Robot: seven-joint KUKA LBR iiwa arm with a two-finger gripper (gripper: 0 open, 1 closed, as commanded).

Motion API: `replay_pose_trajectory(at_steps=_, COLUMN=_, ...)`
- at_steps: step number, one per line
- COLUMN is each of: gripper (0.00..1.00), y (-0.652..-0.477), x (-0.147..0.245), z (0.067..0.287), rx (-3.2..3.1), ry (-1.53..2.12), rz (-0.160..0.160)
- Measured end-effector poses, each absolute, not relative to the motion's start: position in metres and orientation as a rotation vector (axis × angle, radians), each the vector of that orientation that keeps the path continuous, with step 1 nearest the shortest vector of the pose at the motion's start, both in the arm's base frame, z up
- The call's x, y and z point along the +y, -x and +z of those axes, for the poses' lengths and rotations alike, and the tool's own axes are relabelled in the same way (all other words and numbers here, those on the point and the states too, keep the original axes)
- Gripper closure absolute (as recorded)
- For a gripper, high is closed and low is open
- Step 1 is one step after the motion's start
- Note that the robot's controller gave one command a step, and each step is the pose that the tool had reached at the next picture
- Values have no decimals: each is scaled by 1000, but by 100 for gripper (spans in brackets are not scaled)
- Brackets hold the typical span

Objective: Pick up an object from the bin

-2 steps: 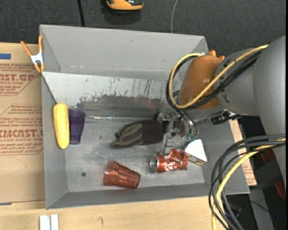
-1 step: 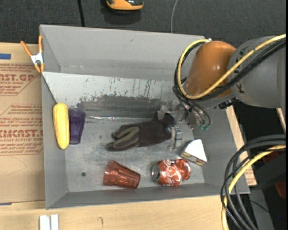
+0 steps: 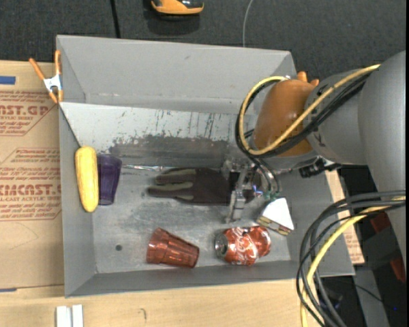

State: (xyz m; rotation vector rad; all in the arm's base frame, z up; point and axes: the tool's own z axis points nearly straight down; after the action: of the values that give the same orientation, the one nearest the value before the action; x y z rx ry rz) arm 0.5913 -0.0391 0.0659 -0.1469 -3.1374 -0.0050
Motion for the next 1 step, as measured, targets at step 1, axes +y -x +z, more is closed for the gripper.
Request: replay_pose_trajectory(at_steps=1, gripper=0, y=-589, x=-26, z=70, rx=-3144, ry=-66, rz=2)
